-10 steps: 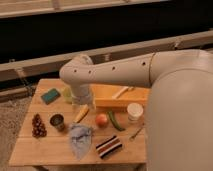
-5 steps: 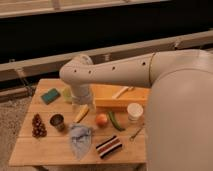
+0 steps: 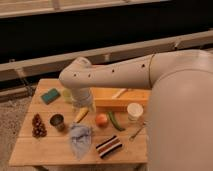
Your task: Place towel in table surface
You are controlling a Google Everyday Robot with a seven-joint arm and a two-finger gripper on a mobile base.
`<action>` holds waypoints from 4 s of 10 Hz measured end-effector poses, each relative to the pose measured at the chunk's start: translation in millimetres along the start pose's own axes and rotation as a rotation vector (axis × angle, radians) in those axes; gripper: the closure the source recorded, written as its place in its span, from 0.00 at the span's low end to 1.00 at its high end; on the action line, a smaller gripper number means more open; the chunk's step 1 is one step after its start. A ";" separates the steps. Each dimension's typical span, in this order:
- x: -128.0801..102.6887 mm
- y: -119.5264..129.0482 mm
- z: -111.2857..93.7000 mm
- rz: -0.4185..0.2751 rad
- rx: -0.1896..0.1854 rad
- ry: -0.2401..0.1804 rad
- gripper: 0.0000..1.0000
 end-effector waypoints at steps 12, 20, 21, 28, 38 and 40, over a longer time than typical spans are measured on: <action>14.6 49.7 128.1 -0.145 -0.024 0.063 0.35; 21.0 39.1 139.0 -0.116 0.026 0.104 0.78; 23.2 36.4 136.4 -0.113 0.034 0.105 0.89; 27.7 18.3 46.7 -0.086 0.069 0.075 1.00; 7.9 27.8 -86.4 -0.090 0.026 -0.079 1.00; 3.3 29.0 -92.2 -0.088 0.016 -0.099 0.87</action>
